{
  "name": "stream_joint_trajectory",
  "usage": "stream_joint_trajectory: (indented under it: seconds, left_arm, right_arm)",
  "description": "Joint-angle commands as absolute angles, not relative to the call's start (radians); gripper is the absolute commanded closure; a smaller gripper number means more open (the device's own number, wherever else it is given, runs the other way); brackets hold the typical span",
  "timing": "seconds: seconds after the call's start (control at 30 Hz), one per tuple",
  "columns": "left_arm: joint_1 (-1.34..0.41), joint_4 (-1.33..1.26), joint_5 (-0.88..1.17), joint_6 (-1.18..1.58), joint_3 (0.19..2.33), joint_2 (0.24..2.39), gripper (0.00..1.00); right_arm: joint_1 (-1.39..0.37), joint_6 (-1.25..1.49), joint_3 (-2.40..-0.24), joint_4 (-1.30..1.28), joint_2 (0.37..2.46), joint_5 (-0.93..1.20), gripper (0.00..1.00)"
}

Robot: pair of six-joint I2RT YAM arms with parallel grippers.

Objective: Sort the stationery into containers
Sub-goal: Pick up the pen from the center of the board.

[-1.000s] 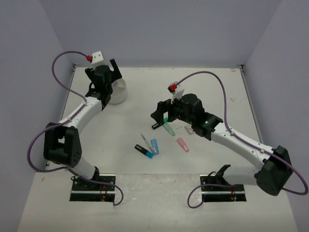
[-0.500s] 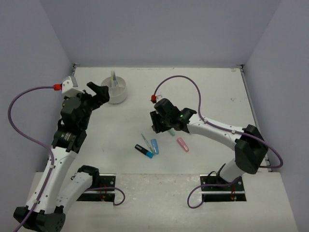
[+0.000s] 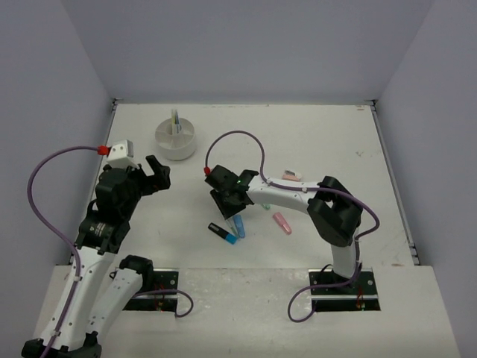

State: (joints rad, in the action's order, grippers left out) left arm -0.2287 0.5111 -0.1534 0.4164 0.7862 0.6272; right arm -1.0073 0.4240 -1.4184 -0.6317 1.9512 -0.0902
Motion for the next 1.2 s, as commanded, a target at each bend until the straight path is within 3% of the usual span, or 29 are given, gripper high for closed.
stream_joint_trajectory:
  seconds: [0.0,0.1,0.8,0.87,0.97,1.17]
  left_arm:
    - [-0.225,0.488,-0.152,0.367,0.737,0.648,0.0]
    - [-0.227,0.494,-0.162,0.365,0.741,0.665,0.0]
    - [-0.224,0.487,-0.178,0.373,0.731,0.651,0.0]
    - [-0.222,0.493,-0.175,0.374,0.735,0.668,0.0]
    - [-0.222,0.497,-0.172,0.385,0.754,0.687,0.0]
    - [-0.225,0.465,-0.046,0.449,0.833,0.753,0.0]
  right_arm:
    - [-1.021,0.419,-1.469,-0.687,1.979,-0.096,0.67]
    - [-1.025,0.42,-1.476,-0.692,2.003,-0.08,0.72]
    - [-1.069,0.488,-1.43,-0.706,2.071,-0.081,0.78]
    - [-1.068,0.487,-1.443,-0.709,2.07,-0.088,0.83]
    - [-1.068,0.471,-1.487,-0.715,2.042,-0.122,1.0]
    - [-0.989,0.424,-1.544,-0.77,1.79,-0.23,1.0]
